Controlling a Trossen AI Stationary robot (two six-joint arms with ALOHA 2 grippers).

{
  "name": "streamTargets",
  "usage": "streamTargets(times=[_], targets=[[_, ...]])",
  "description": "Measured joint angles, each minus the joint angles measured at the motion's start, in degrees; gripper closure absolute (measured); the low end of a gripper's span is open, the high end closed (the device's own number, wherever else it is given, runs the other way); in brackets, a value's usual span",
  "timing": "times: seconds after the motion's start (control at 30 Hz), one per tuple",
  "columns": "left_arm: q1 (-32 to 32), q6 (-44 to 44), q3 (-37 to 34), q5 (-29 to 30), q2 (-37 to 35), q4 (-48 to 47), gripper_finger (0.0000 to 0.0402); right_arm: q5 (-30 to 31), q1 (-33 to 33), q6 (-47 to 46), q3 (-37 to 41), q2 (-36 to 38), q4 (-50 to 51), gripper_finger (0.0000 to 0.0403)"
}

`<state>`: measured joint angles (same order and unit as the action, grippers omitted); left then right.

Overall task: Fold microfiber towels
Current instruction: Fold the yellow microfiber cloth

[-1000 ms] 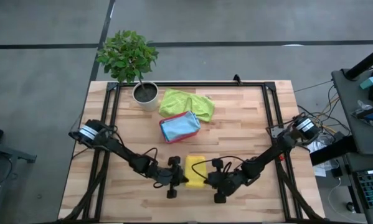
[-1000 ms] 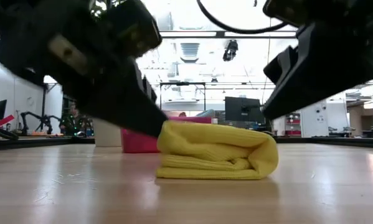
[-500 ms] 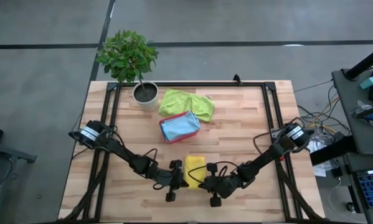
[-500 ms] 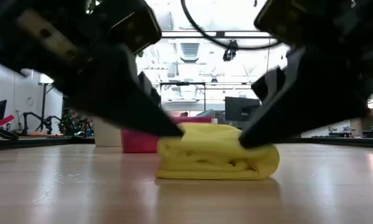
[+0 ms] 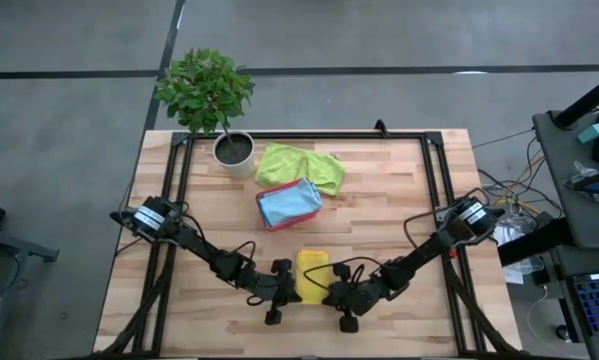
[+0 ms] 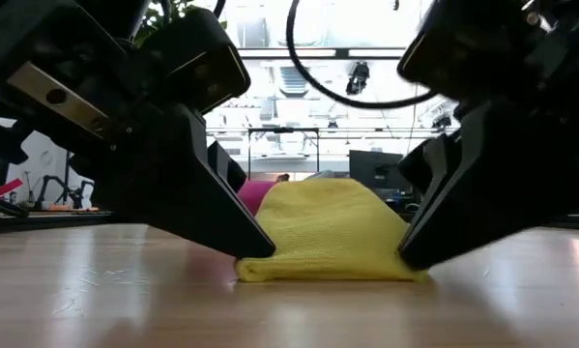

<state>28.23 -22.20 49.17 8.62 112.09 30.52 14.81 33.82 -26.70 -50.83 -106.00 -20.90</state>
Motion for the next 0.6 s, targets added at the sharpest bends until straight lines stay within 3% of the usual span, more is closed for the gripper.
streamTargets(times=[0.17,0.33,0.6], targets=[[0.00,0.00,0.00,0.04,0.00,-0.09,0.0402,0.70,-0.54,6.39,0.22,4.54,1.96,0.0394],[-0.04,-0.04,-0.02,0.26,0.00,-0.11,0.0402,5.96,-4.09,16.27,0.48,6.01,0.30,0.0394],[-0.04,-0.02,-0.02,0.38,0.00,-0.17,0.0402,6.27,-11.50,23.83,6.77,0.51,-20.89,0.0394]])
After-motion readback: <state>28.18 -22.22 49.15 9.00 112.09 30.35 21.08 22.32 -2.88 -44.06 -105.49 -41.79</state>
